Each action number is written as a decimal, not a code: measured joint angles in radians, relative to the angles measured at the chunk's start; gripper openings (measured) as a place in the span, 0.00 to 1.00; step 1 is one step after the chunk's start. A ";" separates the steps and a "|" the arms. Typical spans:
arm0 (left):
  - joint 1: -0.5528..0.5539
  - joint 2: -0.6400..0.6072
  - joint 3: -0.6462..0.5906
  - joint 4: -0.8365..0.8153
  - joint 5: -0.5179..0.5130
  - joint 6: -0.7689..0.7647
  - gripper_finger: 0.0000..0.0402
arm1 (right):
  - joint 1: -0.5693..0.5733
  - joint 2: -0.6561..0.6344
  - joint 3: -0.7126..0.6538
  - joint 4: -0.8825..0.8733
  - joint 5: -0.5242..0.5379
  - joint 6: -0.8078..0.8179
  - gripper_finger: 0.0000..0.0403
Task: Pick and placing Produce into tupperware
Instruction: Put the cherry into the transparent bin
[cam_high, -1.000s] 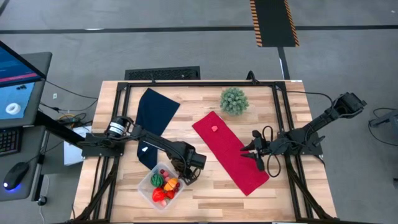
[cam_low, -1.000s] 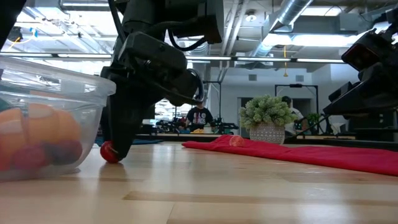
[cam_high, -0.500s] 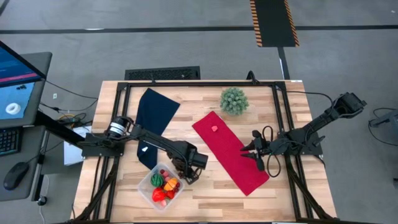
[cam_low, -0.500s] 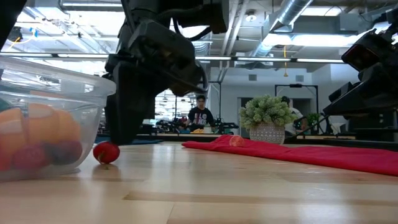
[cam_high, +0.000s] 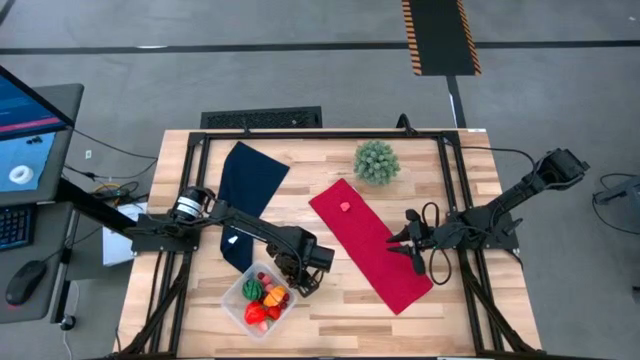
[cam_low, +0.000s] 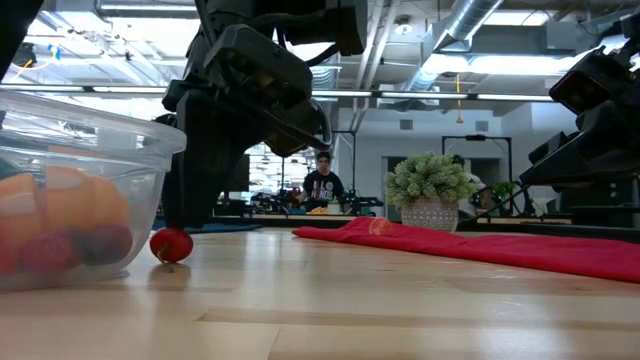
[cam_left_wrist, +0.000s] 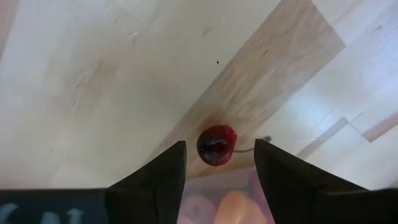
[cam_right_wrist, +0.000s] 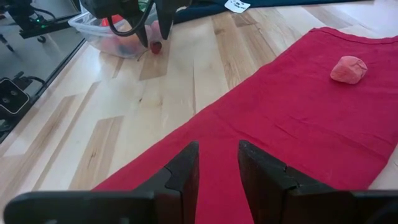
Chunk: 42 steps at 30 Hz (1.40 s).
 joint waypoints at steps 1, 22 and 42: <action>0.000 0.000 0.000 0.000 0.003 -0.003 0.45 | 0.000 0.000 0.000 0.000 0.000 0.000 0.33; 0.004 0.072 0.008 0.006 0.093 0.027 0.45 | 0.000 0.008 0.000 0.005 0.000 0.000 0.33; 0.010 0.075 0.006 -0.004 0.053 0.075 0.19 | 0.000 0.008 0.000 0.001 0.000 0.003 0.33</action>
